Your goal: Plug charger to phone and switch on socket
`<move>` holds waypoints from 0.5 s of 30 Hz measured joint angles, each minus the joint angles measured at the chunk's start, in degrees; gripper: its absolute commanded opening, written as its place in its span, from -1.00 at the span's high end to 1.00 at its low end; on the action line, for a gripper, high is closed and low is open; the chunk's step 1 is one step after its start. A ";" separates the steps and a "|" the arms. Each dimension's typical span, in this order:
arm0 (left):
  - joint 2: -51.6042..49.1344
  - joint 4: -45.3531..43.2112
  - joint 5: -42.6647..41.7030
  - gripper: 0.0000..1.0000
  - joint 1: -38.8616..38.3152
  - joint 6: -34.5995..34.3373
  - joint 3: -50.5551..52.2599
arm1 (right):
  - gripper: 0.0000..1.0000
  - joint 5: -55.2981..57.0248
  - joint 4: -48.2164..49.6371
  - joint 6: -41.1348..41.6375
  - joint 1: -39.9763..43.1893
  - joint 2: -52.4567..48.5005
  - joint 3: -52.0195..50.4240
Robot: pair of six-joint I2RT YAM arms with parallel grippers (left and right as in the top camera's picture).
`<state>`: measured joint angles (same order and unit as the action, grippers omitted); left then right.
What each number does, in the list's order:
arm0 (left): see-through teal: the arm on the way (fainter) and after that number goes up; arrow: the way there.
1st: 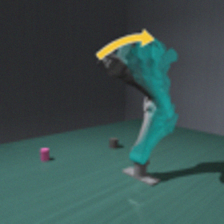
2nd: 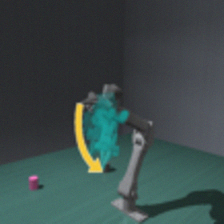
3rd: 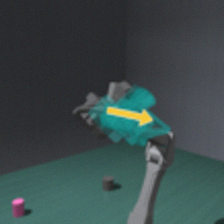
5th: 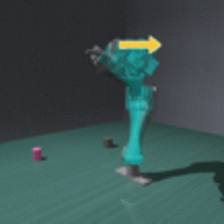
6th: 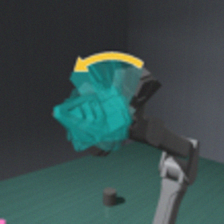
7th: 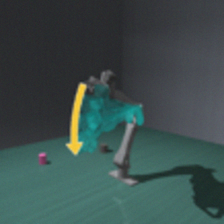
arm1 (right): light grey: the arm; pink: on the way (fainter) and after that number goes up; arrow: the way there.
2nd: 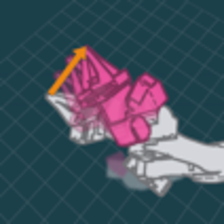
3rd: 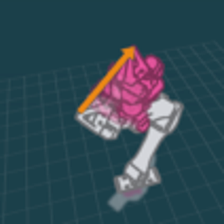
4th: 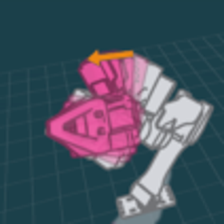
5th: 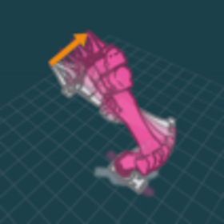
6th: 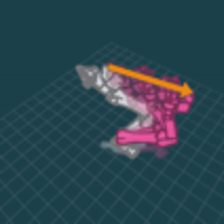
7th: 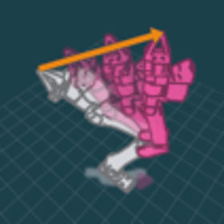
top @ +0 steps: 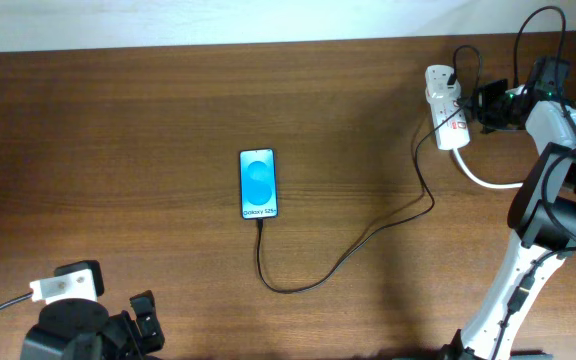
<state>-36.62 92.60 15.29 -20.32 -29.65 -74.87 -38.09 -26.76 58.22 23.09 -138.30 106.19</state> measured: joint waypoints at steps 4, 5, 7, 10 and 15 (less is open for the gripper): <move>0.00 0.00 0.00 -0.98 0.00 0.00 0.00 | 0.92 0.17 -0.09 0.00 -0.07 0.00 0.00; 0.00 0.00 0.00 -0.99 0.00 0.00 0.00 | 0.91 0.20 -0.15 0.04 -0.07 0.00 0.00; 0.00 0.00 -0.02 -0.98 0.00 0.02 0.00 | 0.92 0.17 -0.46 0.02 -0.07 0.00 0.09; 0.00 0.00 0.00 -0.98 0.00 0.00 0.00 | 0.91 0.17 -0.87 0.00 -0.09 0.00 0.15; 0.00 0.00 -0.02 -0.99 0.00 0.00 0.00 | 0.91 0.17 -1.73 -0.15 -0.13 0.00 0.44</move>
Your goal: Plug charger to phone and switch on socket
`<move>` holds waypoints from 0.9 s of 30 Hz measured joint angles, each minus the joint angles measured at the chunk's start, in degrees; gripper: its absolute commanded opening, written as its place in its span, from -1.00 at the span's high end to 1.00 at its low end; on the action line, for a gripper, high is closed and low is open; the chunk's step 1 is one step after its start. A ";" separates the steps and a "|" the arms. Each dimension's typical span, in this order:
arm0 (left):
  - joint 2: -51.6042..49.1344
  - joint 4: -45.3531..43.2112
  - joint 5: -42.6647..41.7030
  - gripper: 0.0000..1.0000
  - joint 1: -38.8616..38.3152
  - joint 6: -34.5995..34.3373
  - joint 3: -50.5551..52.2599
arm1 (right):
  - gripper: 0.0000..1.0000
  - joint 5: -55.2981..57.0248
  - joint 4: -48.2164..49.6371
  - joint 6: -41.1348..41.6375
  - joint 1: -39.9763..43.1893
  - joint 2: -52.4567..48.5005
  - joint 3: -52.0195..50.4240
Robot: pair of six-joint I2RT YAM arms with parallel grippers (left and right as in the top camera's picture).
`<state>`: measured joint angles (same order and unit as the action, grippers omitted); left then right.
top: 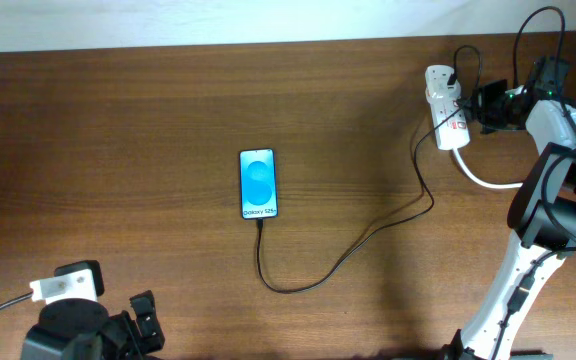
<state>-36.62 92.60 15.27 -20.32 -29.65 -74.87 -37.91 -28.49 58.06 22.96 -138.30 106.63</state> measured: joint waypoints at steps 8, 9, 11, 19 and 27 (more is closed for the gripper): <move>0.00 0.04 0.00 -0.99 0.00 0.00 0.00 | 0.91 -0.39 -3.69 -0.04 -0.42 0.02 0.52; 0.00 0.00 0.00 -0.99 0.00 0.00 0.00 | 0.92 -0.22 -3.82 -0.02 -0.50 0.02 0.61; 0.00 0.00 0.02 -0.98 0.00 0.00 0.00 | 0.91 0.04 -3.89 -0.09 -0.52 0.02 0.70; 0.00 0.02 0.00 -0.99 0.00 0.00 0.00 | 0.92 -1.57 -0.39 -0.02 -0.61 0.02 0.11; 0.00 0.00 0.00 -0.98 0.00 0.00 0.00 | 0.91 -4.20 1.68 0.22 -0.07 0.00 -0.81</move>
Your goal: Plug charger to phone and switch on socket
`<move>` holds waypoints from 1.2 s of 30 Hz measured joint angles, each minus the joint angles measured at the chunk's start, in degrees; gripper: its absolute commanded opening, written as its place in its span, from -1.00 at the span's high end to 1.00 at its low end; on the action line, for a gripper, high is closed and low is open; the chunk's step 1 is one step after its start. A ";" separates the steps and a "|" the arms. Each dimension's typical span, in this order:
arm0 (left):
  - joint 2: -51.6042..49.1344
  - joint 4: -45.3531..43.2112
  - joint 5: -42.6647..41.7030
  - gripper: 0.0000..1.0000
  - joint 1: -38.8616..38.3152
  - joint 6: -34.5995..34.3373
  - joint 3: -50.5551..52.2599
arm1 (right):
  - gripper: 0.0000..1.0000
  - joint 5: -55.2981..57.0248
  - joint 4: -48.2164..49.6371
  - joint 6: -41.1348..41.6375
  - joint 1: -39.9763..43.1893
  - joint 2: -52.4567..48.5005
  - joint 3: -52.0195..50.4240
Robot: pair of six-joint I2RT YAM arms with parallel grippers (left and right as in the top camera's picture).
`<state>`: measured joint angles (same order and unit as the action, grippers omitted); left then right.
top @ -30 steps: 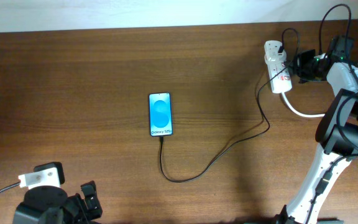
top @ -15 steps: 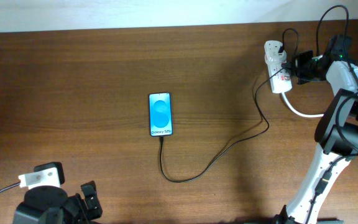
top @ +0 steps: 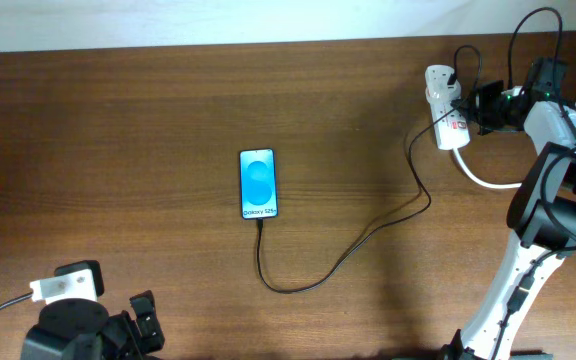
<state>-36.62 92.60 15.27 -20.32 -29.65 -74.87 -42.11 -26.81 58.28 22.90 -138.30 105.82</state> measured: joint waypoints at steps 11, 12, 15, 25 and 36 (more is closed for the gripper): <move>0.00 0.00 0.02 -0.99 0.00 0.00 0.00 | 0.91 -3.23 1.55 -0.44 0.81 -0.63 -0.44; 0.00 -0.02 0.02 -0.99 0.00 0.00 0.00 | 0.91 -3.32 1.62 -0.46 0.81 -0.63 -0.48; 0.00 0.00 0.00 -0.98 0.00 0.00 0.00 | 0.91 -3.93 1.84 -1.09 0.92 -0.66 -0.57; 0.00 0.00 0.02 -0.98 0.00 0.00 0.00 | 0.92 -4.15 1.46 -3.52 1.03 -0.61 -0.74; 0.00 -0.02 0.02 -0.98 0.00 0.00 0.00 | 0.92 0.31 -7.04 -9.49 1.33 6.69 -0.72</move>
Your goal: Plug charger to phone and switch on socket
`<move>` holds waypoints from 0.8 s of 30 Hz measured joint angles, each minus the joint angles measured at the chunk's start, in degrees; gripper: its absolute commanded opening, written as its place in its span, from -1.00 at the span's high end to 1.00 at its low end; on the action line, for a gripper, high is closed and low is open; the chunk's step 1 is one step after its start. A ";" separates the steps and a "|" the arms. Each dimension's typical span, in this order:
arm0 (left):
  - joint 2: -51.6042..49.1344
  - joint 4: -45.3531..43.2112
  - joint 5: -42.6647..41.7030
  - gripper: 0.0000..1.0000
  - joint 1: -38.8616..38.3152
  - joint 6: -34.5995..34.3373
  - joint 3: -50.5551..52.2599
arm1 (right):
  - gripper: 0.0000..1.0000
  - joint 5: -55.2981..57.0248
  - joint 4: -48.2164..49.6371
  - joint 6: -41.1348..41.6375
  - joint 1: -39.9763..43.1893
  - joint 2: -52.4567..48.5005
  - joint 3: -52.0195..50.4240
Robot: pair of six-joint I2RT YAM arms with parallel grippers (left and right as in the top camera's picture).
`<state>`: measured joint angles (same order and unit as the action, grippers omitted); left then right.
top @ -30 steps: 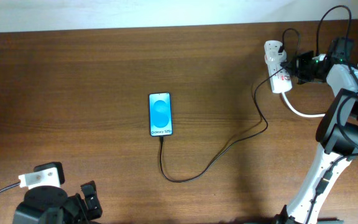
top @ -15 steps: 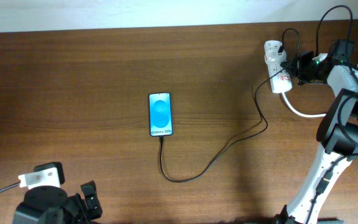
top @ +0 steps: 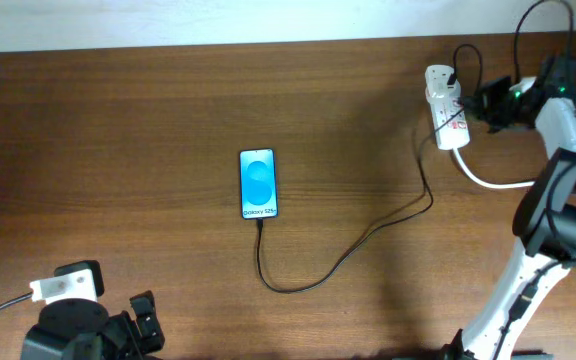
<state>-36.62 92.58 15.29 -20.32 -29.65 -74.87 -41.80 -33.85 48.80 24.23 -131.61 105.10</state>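
Observation:
The phone (top: 258, 183) lies face up mid-table with its screen lit blue. A black charger cable (top: 340, 260) is plugged into its near end and loops right and up to the white socket strip (top: 445, 106) at the far right. The charger plug (top: 457, 78) sits in the strip. My right gripper (top: 478, 102) is just right of the strip, its dark fingers together and pointing at it; whether they touch it cannot be told. My left gripper (top: 144, 322) rests at the near left edge, far from the phone, its jaws unclear.
A thick white mains lead (top: 493, 181) curves from the socket strip toward the right arm's base (top: 558, 215). A white-topped part of the left arm (top: 66, 283) sits at the near left. The table's far edge runs just behind the strip.
My right gripper and wrist have shifted slightly right, away from the socket strip that its tips were pressed against. The phone, cable and left arm are unchanged.
The phone was lit and cabled at every moment. My right gripper stood at the right side of the socket strip, stayed there, then sat further left against the strip, and now stands slightly back to the right. My left arm has stayed at rest.

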 measured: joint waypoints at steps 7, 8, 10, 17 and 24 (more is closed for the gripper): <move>0.00 0.00 -0.02 -0.98 0.00 0.00 0.00 | 0.91 2.21 -1.92 -2.56 2.95 3.96 0.74; 0.00 0.02 -0.02 -0.98 0.00 0.00 0.00 | 0.91 2.91 -1.97 -2.58 3.13 3.93 0.74; 0.00 0.02 0.00 -0.98 0.00 0.00 0.00 | 0.92 4.55 -2.27 -2.49 2.91 3.93 0.76; 0.00 0.02 -0.02 -0.98 0.00 0.00 0.00 | 0.91 12.76 -0.20 -2.45 0.37 2.95 0.76; 0.00 0.00 -0.02 -0.98 0.00 0.00 0.00 | 0.92 11.02 -1.49 1.64 -0.17 -1.42 0.76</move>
<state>-36.62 92.58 15.27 -20.32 -29.65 -74.87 -30.79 -35.33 50.43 24.05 -133.03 105.86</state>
